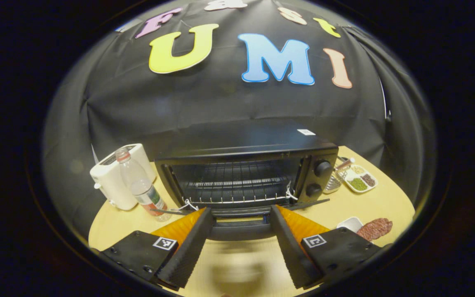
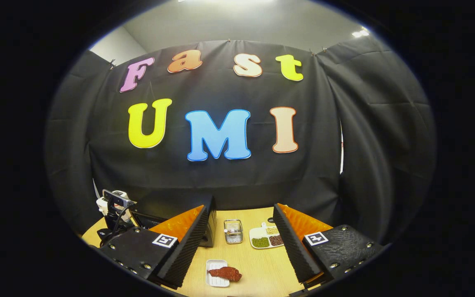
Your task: Open the electric oven with the left hand, put the food in, and close the electric oven.
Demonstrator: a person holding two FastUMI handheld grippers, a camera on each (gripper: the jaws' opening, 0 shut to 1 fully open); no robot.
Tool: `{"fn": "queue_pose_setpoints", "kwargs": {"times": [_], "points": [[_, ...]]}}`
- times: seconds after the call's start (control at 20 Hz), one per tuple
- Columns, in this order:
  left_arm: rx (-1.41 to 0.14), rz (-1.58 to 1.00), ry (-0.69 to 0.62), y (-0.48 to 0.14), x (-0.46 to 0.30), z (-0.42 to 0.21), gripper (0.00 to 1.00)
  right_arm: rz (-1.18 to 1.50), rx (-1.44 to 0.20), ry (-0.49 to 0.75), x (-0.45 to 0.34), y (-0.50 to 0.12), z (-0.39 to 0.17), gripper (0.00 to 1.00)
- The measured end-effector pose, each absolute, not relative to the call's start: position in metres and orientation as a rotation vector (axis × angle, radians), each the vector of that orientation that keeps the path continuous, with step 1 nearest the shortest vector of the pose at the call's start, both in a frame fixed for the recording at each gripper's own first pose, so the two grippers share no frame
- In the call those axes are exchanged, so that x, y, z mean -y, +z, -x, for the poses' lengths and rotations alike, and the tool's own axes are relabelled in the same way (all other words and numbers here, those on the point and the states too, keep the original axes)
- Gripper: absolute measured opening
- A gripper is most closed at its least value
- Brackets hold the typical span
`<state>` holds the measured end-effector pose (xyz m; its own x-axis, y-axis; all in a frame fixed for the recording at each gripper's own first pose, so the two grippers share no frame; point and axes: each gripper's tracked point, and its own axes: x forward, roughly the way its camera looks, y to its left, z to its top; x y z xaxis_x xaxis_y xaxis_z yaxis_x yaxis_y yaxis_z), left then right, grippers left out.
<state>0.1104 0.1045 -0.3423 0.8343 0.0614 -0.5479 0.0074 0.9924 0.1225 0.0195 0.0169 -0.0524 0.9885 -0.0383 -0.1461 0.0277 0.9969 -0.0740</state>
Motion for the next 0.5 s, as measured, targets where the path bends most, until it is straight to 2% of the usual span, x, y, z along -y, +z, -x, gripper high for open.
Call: {"fn": "queue_pose_setpoints", "kwargs": {"times": [0.05,0.1,0.25,0.3,0.5], "points": [[-0.59,-0.127,0.027,-0.347,-0.104,-0.107,0.95,0.074,-0.148,-0.031,-0.017,-0.052,-0.018,0.96],[-0.595,-0.132,0.024,-0.35,-0.103,-0.104,0.99,0.077,-0.148,-0.029,-0.017,-0.052,-0.018,0.96],[-0.616,-0.138,0.016,-0.359,-0.104,-0.091,0.99,0.081,-0.152,-0.025,-0.018,-0.053,-0.016,0.96],[-0.625,-0.135,0.016,-0.364,-0.104,-0.088,0.95,0.081,-0.155,-0.024,-0.019,-0.053,-0.015,0.96],[-0.685,-0.104,0.008,-0.386,-0.107,-0.069,0.98,0.086,-0.159,-0.015,-0.021,-0.055,-0.012,0.96]]}}
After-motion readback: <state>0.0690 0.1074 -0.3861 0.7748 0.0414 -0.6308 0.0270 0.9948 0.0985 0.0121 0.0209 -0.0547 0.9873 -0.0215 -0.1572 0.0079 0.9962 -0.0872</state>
